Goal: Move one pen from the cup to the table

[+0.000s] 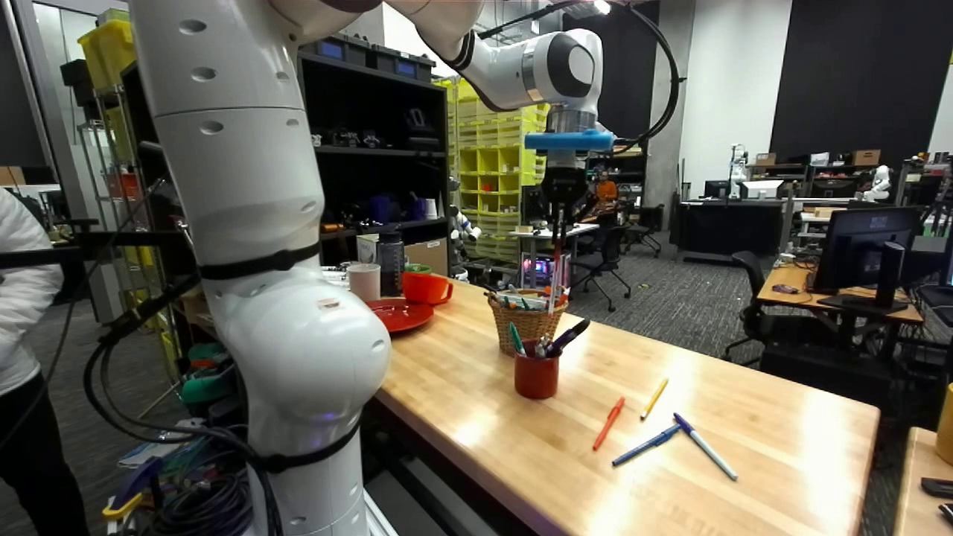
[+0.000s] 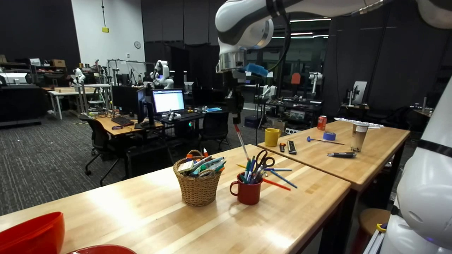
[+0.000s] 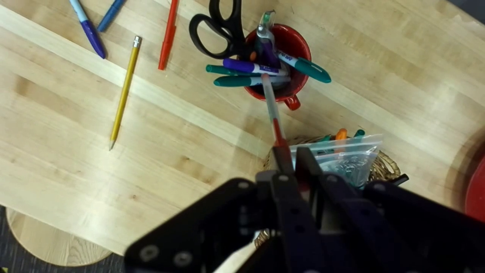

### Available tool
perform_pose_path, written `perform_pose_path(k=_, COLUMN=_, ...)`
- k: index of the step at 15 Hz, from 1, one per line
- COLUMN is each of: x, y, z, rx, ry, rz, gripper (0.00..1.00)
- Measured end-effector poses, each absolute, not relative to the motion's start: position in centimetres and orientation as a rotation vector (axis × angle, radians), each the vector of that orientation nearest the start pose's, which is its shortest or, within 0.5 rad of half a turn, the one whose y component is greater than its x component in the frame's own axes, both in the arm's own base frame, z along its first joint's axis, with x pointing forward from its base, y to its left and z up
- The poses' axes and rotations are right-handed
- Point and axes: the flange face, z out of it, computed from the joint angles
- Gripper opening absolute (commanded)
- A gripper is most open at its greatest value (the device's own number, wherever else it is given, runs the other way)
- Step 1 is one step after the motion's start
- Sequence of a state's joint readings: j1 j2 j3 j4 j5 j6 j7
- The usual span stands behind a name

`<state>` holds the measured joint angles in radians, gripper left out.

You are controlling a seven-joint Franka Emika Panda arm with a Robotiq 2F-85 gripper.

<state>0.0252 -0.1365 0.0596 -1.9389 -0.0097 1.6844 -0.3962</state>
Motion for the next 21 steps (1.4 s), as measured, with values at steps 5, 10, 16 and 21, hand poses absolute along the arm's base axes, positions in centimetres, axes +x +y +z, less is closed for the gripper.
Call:
perform_pose_path(k=5, x=52.1, y=2.4, z=54.7, rx=-3.078, ry=-0.689, rz=0.150, gripper=0.03)
perform_pose_path(k=10, x=55.2, y=-2.8, z=57.1, rx=-3.149, ry=-0.496, rz=0.172, gripper=0.03)
perform_pose_path(k=16, x=58.7, y=-9.0, z=57.3, rx=-3.198, ry=-0.243, rz=0.216, gripper=0.03)
perform_pose_path(k=21, x=62.1, y=-11.0, z=54.3, rx=-3.264, ry=-0.157, rz=0.210, gripper=0.03)
